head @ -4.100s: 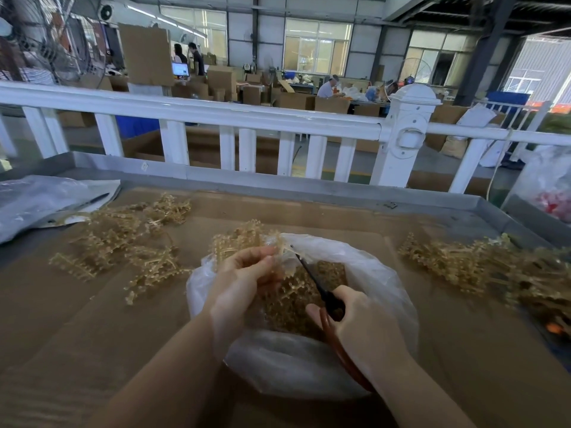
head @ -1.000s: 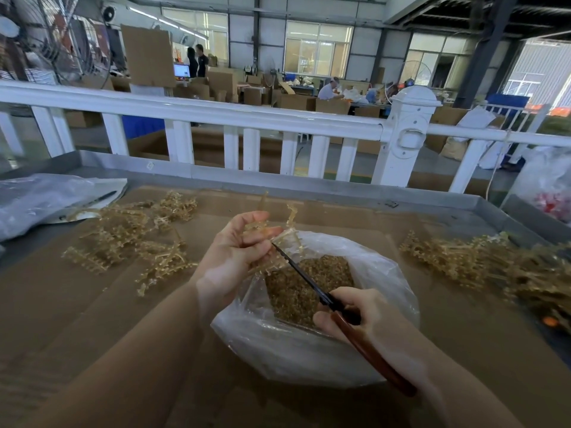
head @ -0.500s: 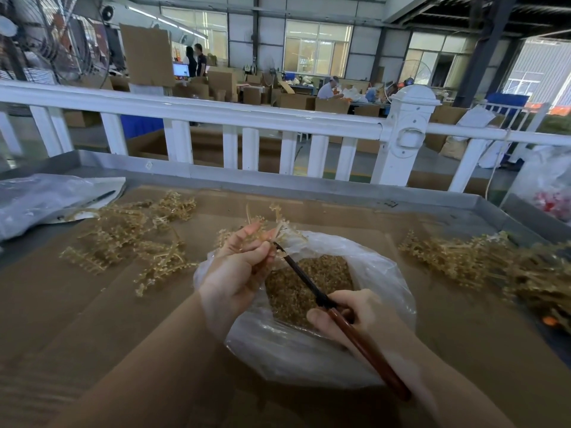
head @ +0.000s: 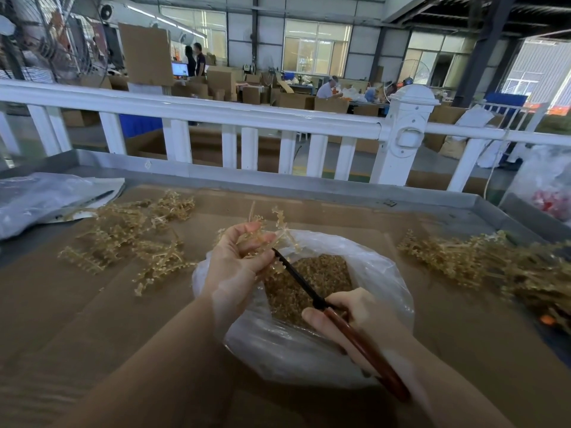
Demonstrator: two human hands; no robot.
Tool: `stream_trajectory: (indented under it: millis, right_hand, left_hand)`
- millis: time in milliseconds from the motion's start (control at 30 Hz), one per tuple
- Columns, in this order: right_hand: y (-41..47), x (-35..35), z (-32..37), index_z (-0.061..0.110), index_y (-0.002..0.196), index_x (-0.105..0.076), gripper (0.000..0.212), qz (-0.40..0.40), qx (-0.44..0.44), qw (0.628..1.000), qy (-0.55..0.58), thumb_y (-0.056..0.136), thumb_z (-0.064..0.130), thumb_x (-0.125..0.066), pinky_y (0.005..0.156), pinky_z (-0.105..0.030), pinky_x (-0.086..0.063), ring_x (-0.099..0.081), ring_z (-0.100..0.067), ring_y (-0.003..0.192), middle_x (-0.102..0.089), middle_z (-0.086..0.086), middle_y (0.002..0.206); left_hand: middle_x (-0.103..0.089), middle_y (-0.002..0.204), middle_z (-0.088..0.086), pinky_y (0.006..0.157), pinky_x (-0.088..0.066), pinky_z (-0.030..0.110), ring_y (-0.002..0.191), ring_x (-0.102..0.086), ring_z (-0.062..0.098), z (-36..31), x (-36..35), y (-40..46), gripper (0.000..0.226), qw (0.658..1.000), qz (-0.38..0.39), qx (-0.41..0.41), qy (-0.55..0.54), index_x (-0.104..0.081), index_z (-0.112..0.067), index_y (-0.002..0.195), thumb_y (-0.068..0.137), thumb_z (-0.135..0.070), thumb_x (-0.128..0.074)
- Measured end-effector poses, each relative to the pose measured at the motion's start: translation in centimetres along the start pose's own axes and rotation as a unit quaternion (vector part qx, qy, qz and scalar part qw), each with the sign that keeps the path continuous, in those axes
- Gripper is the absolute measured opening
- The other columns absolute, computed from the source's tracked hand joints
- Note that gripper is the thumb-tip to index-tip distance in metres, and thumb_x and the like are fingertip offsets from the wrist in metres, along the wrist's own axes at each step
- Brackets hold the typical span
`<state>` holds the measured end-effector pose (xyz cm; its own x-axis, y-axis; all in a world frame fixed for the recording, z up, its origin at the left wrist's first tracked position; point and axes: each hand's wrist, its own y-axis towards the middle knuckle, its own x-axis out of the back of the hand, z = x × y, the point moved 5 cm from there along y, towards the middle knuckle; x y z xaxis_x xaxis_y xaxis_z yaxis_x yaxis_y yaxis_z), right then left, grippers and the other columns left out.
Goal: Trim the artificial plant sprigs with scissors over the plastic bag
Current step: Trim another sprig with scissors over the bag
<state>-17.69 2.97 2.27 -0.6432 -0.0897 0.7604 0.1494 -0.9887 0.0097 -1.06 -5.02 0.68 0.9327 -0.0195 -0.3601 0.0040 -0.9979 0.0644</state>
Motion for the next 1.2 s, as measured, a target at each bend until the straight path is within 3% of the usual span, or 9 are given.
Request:
stream_trajectory:
  millis: [200, 367, 500, 567, 700, 867, 1033, 1200]
  right_hand:
    - [-0.3, -0.4, 0.1, 0.023, 0.06, -0.058, 0.044, 0.015, -0.036, 0.996, 0.078, 0.082, 0.061, -0.056, 0.05, -0.015, -0.04, -0.055, 0.0, 0.044, -0.058, 0.008, 0.048]
    - [-0.2, -1.0, 0.4, 0.022, 0.052, -0.054, 0.049, 0.011, -0.038, 0.995, 0.087, 0.083, 0.061, -0.057, 0.05, -0.014, -0.041, -0.053, -0.001, 0.044, -0.058, 0.005, 0.049]
    - [-0.2, -1.3, 0.7, 0.022, 0.052, -0.055, 0.051, -0.003, -0.033, 0.997, 0.071, 0.082, 0.063, -0.056, 0.051, -0.013, -0.042, -0.055, -0.001, 0.046, -0.06, 0.005, 0.05]
    - [-0.2, -1.3, 0.7, 0.023, 0.052, -0.055, 0.05, -0.002, -0.033, 0.997, 0.072, 0.082, 0.062, -0.056, 0.05, -0.012, -0.041, -0.055, 0.0, 0.045, -0.06, 0.006, 0.049]
    - [0.0, -1.3, 0.6, 0.022, 0.058, -0.056, 0.048, 0.012, -0.035, 0.996, 0.081, 0.085, 0.061, -0.053, 0.052, -0.013, -0.042, -0.056, 0.0, 0.048, -0.061, 0.005, 0.053]
    - [0.5, -1.2, 0.7, 0.021, 0.063, -0.058, 0.05, 0.027, -0.039, 0.995, 0.083, 0.084, 0.065, -0.049, 0.056, -0.019, -0.045, -0.054, -0.002, 0.05, -0.06, 0.003, 0.059]
    - [0.9, -1.0, 0.7, 0.023, 0.059, -0.054, 0.048, 0.026, -0.025, 0.996, 0.084, 0.085, 0.063, -0.051, 0.05, -0.012, -0.038, -0.048, 0.002, 0.044, -0.052, 0.011, 0.049]
    - [1.2, -1.0, 0.5, 0.021, 0.058, -0.054, 0.048, 0.012, -0.023, 0.997, 0.072, 0.087, 0.059, -0.053, 0.049, -0.016, -0.036, -0.043, 0.0, 0.041, -0.048, 0.009, 0.046]
  left_hand:
    - [-0.072, 0.098, -0.001, 0.076, -0.054, 0.034, 0.083, -0.065, 0.017, -0.3, 0.0, -0.7, 0.041, 0.987, -0.026, -0.076, 0.139, -0.054, -0.025, 0.103, 0.083, 0.01, -0.061]
    - [-0.069, 0.098, -0.012, 0.079, -0.052, 0.024, 0.091, -0.064, 0.01, -0.5, -0.2, -1.5, 0.048, 0.957, -0.054, -0.141, 0.248, -0.05, -0.037, 0.096, 0.086, 0.009, -0.06]
    - [-0.067, 0.101, -0.019, 0.071, -0.048, 0.011, 0.087, -0.064, 0.002, -0.5, -0.4, -1.9, 0.054, 0.938, -0.064, -0.164, 0.297, -0.048, -0.045, 0.095, 0.087, 0.007, -0.058]
    - [-0.066, 0.099, -0.021, 0.072, -0.049, 0.011, 0.086, -0.064, 0.002, -0.6, -0.2, -1.9, 0.053, 0.935, -0.064, -0.167, 0.306, -0.048, -0.045, 0.095, 0.087, 0.007, -0.059]
    - [-0.068, 0.098, -0.017, 0.077, -0.055, 0.031, 0.081, -0.066, 0.013, -0.7, 0.1, -1.4, 0.049, 0.943, -0.045, -0.149, 0.296, -0.049, -0.04, 0.094, 0.085, 0.007, -0.062]
    - [-0.067, 0.092, -0.024, 0.063, -0.049, 0.014, 0.062, -0.058, -0.004, -0.5, -0.3, -1.5, 0.05, 0.939, -0.008, -0.163, 0.301, -0.049, -0.039, 0.093, 0.082, 0.008, -0.064]
    - [-0.066, 0.096, -0.026, 0.065, -0.05, 0.015, 0.064, -0.058, -0.001, -0.3, -0.1, -1.1, 0.05, 0.949, 0.006, -0.141, 0.283, -0.051, -0.04, 0.093, 0.083, 0.008, -0.064]
    - [-0.066, 0.105, -0.021, 0.066, -0.053, 0.021, 0.072, -0.062, 0.01, 0.0, 0.0, -1.0, 0.049, 0.956, -0.003, -0.135, 0.26, -0.052, -0.039, 0.095, 0.082, 0.006, -0.065]
